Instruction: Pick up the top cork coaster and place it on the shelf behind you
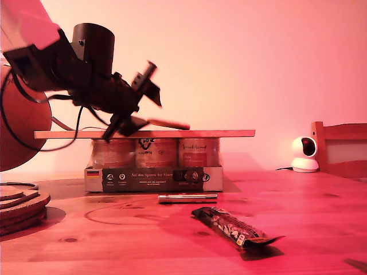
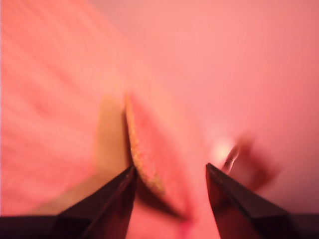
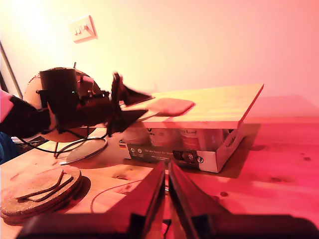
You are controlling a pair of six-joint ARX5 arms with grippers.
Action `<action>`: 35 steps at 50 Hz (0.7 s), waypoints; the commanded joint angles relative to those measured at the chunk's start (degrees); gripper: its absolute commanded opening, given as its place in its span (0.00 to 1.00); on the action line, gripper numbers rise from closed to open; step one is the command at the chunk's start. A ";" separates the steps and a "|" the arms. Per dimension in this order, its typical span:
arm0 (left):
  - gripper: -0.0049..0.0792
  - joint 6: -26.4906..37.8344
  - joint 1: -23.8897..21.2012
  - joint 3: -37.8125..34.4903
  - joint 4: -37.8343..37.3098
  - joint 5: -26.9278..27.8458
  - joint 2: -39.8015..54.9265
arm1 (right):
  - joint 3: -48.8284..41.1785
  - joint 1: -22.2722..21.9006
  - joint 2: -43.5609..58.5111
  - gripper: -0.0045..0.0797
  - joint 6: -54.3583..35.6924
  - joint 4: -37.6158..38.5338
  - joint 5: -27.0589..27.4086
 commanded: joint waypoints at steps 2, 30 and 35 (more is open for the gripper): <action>0.53 6.91 1.29 0.13 -4.74 0.28 -4.48 | 0.11 0.17 -0.37 0.04 0.00 0.42 0.09; 0.09 43.45 5.53 0.13 -34.73 0.39 -25.38 | 0.11 0.17 -0.37 0.04 0.02 0.42 0.26; 0.04 47.12 5.16 0.13 -40.57 0.39 -28.98 | 0.11 0.17 -0.37 0.04 0.02 0.39 0.42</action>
